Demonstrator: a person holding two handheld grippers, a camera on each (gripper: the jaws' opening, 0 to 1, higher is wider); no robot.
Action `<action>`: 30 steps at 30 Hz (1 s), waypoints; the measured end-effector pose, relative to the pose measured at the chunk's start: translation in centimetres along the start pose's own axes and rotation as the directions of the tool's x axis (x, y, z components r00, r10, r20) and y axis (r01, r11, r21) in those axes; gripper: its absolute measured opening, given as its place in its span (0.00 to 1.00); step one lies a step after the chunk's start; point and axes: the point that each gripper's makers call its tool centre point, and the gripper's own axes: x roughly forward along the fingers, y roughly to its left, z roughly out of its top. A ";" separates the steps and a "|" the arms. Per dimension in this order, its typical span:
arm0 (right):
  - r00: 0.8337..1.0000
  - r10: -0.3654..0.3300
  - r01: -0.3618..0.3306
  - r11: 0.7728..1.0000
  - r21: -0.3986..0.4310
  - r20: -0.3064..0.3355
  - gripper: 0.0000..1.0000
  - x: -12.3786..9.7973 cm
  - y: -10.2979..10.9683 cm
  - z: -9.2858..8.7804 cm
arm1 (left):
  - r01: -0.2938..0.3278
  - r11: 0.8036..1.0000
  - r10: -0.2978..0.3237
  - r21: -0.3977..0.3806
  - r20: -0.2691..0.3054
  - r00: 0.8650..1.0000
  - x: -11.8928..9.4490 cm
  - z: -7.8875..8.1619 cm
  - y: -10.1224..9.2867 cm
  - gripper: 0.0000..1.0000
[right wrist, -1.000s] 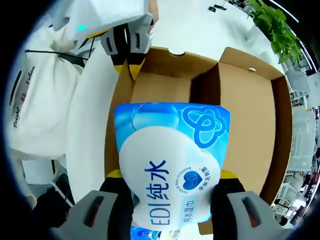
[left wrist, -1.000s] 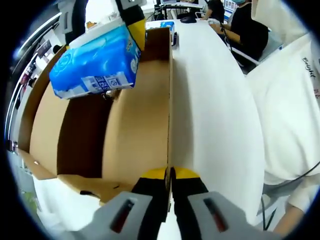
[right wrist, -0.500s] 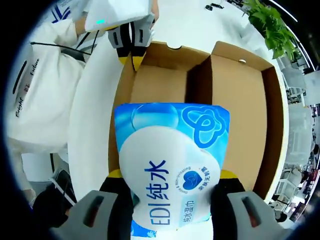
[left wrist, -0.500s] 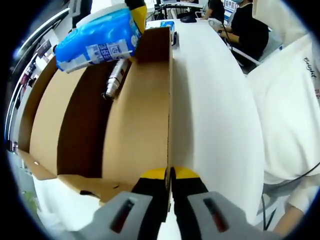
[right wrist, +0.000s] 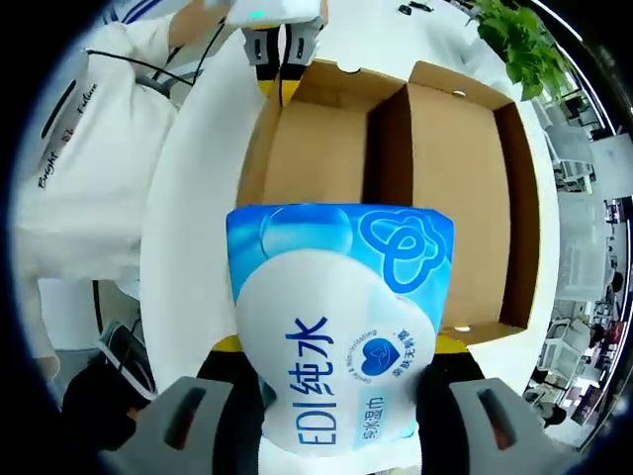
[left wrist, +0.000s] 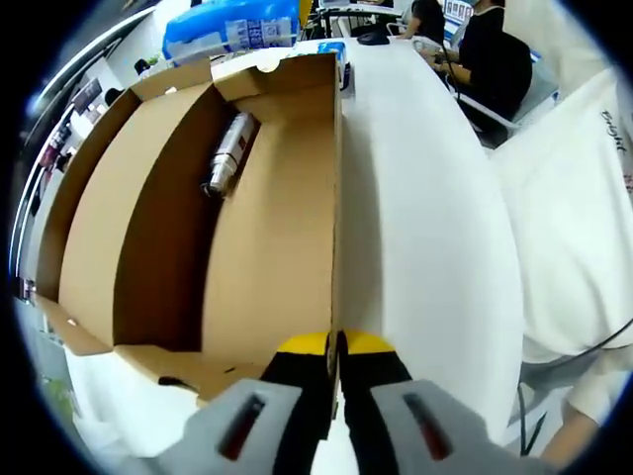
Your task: Operate the shoe box by opening the lid, removing the specified soft item, and placing it in the target area until the item is outside and the box remains undamaged.
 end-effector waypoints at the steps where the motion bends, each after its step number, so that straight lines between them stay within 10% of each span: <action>1: 1.000 -0.003 0.003 1.000 0.007 0.001 0.60 -0.2 0.3 -0.5 | -0.001 1.000 0.001 0.002 0.002 1.000 0.0 0.0 0.0 0.02; 30: 0.999 0.034 -0.033 0.992 0.119 -0.012 0.61 -0.8 10.3 -10.7 | 0.001 1.000 -0.001 -0.002 0.006 1.000 -0.2 0.0 1.0 0.02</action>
